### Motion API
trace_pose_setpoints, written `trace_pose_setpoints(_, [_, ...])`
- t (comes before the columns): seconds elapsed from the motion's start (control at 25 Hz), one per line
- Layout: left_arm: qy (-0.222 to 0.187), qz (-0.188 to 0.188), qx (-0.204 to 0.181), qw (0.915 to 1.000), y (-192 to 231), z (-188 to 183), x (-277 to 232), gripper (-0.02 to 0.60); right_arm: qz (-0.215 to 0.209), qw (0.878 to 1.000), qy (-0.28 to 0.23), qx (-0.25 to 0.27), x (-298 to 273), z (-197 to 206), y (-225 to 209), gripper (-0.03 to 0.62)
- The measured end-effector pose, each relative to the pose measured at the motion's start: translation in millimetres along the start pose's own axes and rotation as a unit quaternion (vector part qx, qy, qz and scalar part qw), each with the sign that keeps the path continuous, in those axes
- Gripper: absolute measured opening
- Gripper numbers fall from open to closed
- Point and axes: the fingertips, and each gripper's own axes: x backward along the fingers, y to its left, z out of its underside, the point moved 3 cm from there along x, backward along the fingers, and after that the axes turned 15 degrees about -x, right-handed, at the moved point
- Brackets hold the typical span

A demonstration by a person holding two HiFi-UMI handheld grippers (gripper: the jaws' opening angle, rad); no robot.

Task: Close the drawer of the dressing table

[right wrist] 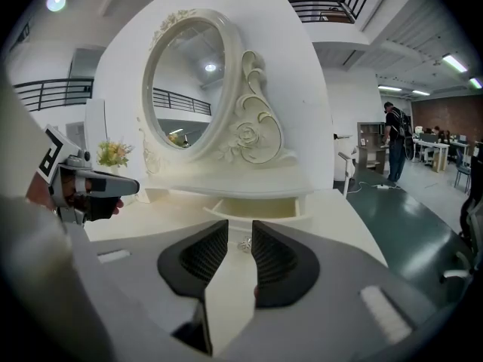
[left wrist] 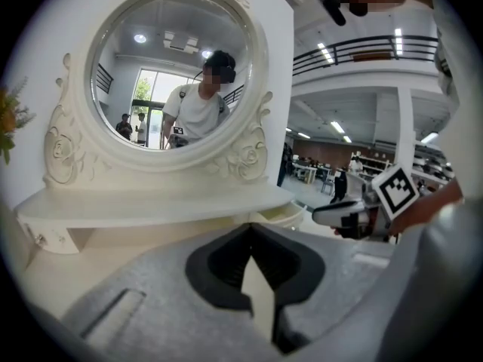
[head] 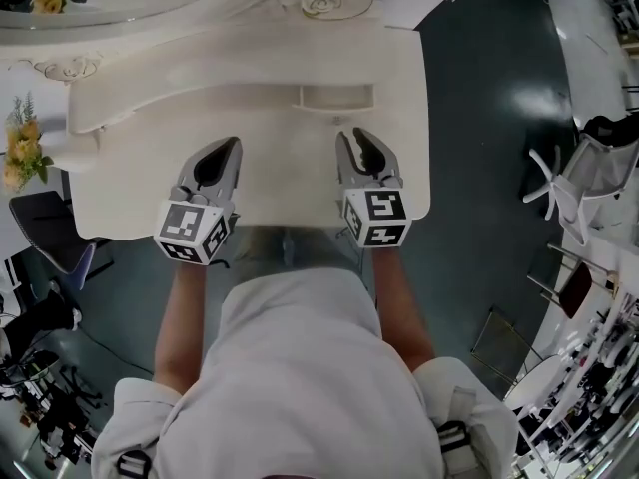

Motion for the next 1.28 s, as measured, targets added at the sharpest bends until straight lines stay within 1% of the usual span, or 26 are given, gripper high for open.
trace_pose_setpoints(0.12, [0.007, 0.001, 0.006, 1.0, -0.2, 9.3, -6.6, 0.0, 0.002, 1.0, 0.007, -0.01, -12.5, 5.7, -3.9, 0.084])
trace_pose_setpoints(0.44, [0.026, 0.008, 0.023, 0.9994, -5.7, 34.2, -23.1, -0.001, 0.009, 0.999, 0.028, -0.017, -41.4, 22.1, -17.5, 0.084])
trace_pose_setpoints(0.6, [0.031, 0.012, 0.027, 0.9991, -6.3, 43.4, -29.2, -0.001, 0.014, 0.999, 0.029, -0.019, -52.6, 28.8, -18.3, 0.084])
trace_pose_setpoints(0.8, [0.033, 0.016, 0.032, 0.9988, -7.6, 47.3, -35.8, -0.001, 0.017, 0.999, 0.038, -0.013, -61.4, 33.8, -18.7, 0.094])
trace_pose_setpoints(0.96, [0.034, 0.017, 0.032, 0.9987, -6.9, 48.2, -37.4, 0.0, 0.027, 0.998, 0.047, -0.021, -68.6, 38.5, -20.0, 0.094])
trace_pose_setpoints(1.28, [0.036, 0.016, 0.034, 0.9986, -8.3, 48.8, -37.2, -0.001, 0.037, 0.998, 0.043, -0.02, -70.4, 36.1, -24.7, 0.092])
